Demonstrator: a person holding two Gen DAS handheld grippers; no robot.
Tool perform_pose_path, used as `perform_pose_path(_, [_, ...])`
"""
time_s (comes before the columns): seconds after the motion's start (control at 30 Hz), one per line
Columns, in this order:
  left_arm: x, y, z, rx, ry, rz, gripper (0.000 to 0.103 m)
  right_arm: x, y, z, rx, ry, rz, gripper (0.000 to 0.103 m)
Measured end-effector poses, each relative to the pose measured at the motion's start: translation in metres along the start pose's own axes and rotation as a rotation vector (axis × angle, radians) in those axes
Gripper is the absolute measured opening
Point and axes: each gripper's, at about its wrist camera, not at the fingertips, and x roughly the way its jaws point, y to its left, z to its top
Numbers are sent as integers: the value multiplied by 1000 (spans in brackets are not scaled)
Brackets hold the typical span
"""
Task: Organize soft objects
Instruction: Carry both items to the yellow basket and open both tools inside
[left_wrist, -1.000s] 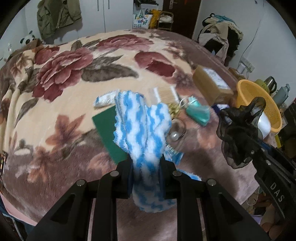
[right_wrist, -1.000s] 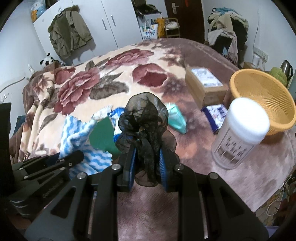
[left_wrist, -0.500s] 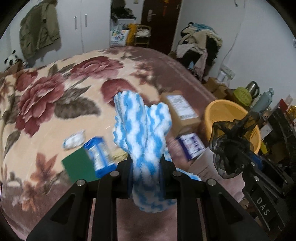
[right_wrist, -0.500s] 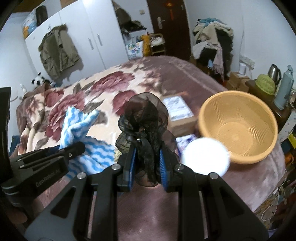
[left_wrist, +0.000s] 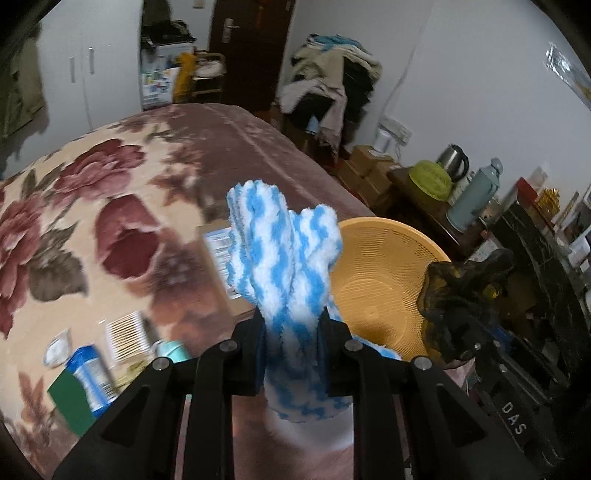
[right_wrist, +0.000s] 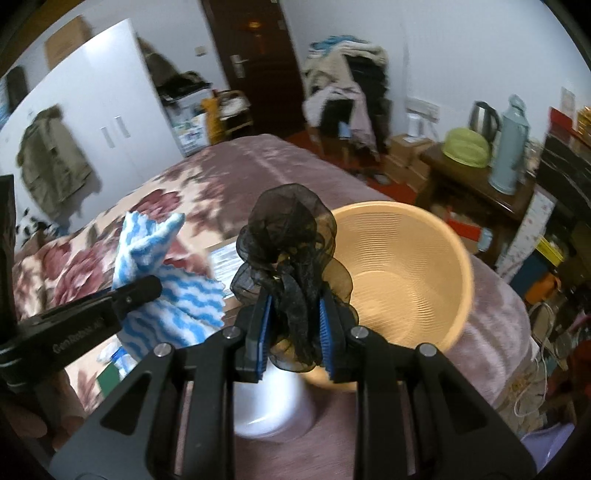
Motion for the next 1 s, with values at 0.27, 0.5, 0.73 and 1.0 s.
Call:
perform_pose_path(0.27, [62,-47,16,53,20,2,66,20,-60,13,118,38,-51,30])
perform_pose_path(0.5, [81,-55,22,82,18,29,102,34,-88,14,183,46,-43,84])
perform_pose_path(0.73, [73,-42,13,91,22,107,102,41,-95,11,186,85,-69,100])
perform_pose_path(1.0, [40,-17,0,50,10,129,103,24,-74,8,143,87,-74,103])
